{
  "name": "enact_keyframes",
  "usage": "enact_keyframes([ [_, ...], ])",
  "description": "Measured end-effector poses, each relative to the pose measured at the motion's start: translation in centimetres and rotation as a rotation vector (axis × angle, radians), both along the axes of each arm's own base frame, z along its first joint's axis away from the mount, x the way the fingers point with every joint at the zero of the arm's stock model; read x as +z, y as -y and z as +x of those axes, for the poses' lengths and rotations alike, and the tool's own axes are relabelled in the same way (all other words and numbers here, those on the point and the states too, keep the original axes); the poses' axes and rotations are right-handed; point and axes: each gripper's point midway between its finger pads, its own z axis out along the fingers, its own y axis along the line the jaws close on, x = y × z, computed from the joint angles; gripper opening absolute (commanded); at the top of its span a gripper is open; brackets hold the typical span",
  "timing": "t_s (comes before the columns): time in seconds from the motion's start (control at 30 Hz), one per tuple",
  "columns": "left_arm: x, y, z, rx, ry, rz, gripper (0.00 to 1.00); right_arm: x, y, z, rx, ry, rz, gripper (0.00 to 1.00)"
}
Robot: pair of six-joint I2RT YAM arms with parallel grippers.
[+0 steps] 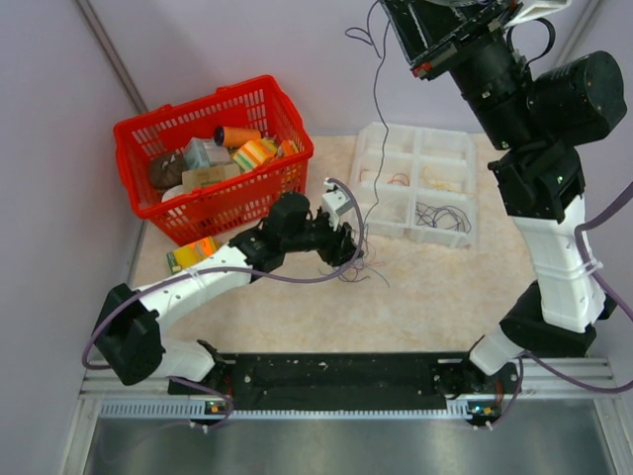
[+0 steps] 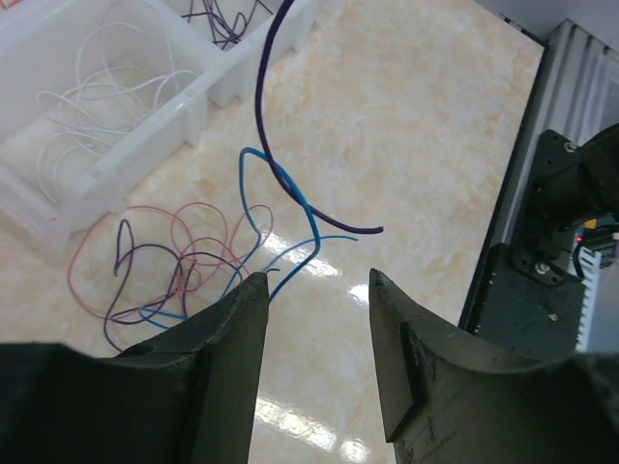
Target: Untangle the cables
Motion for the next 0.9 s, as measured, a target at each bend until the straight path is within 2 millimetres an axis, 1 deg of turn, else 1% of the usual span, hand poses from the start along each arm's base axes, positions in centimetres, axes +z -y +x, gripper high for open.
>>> enact_keyframes([
  [0.07,-0.1,-0.1,0.5,0.015,0.028,0.011,0.39,-0.1,0.2,-0.2,0.0,-0.004,-0.003,0.0],
  [0.13,-0.4,-0.1,0.8,0.017,0.038,0.023,0.4,0.0,0.5,-0.5,0.0,-0.003,-0.001,0.0],
  [0.23,-1.6,0.1,1.2,0.024,0.027,0.046,0.39,0.3,0.9,-0.9,0.001,0.002,0.005,0.0],
  [0.27,-2.1,0.1,1.3,0.025,0.019,0.055,0.35,0.4,1.1,-1.1,0.001,0.005,0.007,0.0],
  [0.33,-2.9,0.2,1.4,0.023,0.004,0.068,0.15,0.5,1.4,-1.3,-0.001,0.007,0.011,0.0],
  [0.37,-3.1,0.3,1.4,0.021,-0.002,0.069,0.09,0.6,1.5,-1.4,-0.005,0.008,0.013,0.0],
  [0.47,-3.7,0.4,1.4,0.017,-0.014,0.079,0.0,0.7,1.9,-1.3,-0.026,0.011,0.014,0.0],
  [0.57,-4.7,-0.2,0.8,0.018,-0.056,0.117,0.0,0.7,2.9,-0.4,-0.118,0.02,0.002,0.0],
  [0.63,-5.3,-0.6,0.4,0.022,-0.079,0.133,0.0,0.7,4.2,0.6,-0.229,0.031,-0.01,0.0],
  [0.7,-6.1,-1.7,-0.7,0.032,-0.104,0.149,0.0,0.9,5.7,1.3,-0.33,0.045,-0.025,0.0],
  [0.8,-7.0,-3.8,-2.8,0.052,-0.142,0.165,0.0,1.6,8.3,2.0,-0.479,0.072,-0.032,0.0],
  [0.9,-7.2,-5.2,-3.9,0.083,-0.152,0.162,0.0,2.1,10.4,2.3,-0.599,0.094,-0.038,0.0],
])
